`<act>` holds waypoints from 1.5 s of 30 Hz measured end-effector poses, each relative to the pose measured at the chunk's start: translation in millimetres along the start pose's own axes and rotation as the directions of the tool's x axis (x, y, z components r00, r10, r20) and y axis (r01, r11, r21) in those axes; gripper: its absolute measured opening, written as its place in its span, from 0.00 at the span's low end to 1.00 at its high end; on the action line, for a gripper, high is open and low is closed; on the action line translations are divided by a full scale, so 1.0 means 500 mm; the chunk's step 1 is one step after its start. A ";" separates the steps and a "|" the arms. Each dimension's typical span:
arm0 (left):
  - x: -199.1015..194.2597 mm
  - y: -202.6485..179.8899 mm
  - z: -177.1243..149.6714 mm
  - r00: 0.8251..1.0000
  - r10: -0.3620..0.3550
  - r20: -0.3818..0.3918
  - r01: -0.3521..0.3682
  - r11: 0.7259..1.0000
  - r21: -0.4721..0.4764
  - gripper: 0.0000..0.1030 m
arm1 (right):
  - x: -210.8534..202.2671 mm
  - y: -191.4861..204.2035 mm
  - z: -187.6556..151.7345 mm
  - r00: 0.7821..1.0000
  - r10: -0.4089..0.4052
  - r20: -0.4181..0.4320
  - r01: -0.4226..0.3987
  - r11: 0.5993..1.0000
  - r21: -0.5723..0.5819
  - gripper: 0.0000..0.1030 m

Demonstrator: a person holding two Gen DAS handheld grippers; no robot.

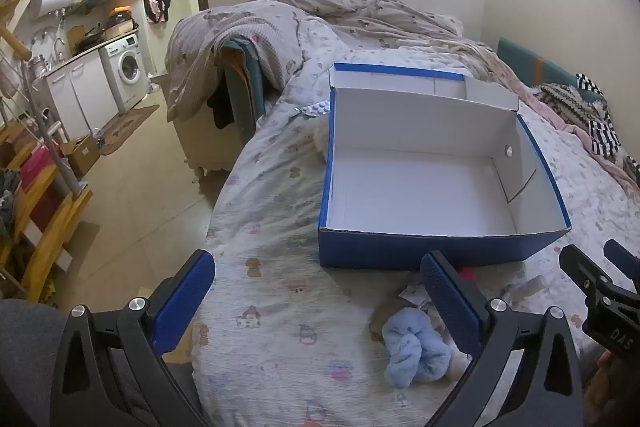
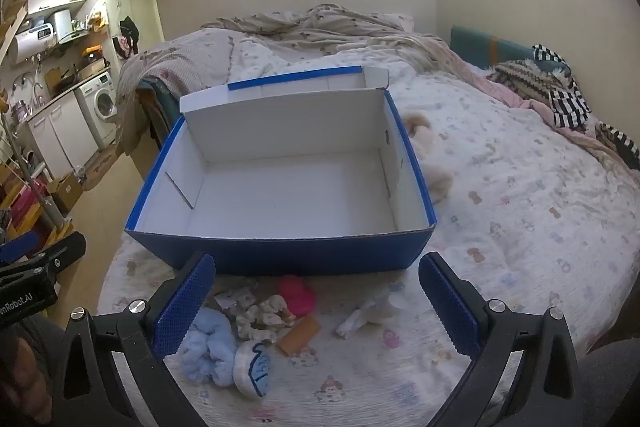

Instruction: Organize soft objects

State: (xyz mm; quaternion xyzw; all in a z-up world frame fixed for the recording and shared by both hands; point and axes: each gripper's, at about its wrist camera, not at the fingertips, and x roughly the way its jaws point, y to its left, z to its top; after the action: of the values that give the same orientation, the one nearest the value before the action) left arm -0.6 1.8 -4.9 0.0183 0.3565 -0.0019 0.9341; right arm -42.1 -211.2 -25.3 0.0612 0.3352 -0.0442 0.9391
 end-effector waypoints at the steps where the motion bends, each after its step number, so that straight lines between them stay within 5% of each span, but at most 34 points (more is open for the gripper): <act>1: 0.000 0.000 0.001 1.000 0.000 -0.001 0.000 1.000 0.000 1.00 | -0.001 0.000 0.000 1.000 -0.001 0.000 0.001 1.000 0.000 1.00; 45: -0.013 -0.003 0.011 1.000 0.010 0.008 -0.010 1.000 0.006 1.00 | -0.007 0.002 0.009 1.000 0.008 0.010 -0.008 1.000 0.008 1.00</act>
State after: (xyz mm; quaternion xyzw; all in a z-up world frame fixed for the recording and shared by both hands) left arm -1.8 0.1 3.4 0.0229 0.3525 0.0015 0.9355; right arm -41.7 -211.0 -19.4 0.0661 0.3300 -0.0421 0.9407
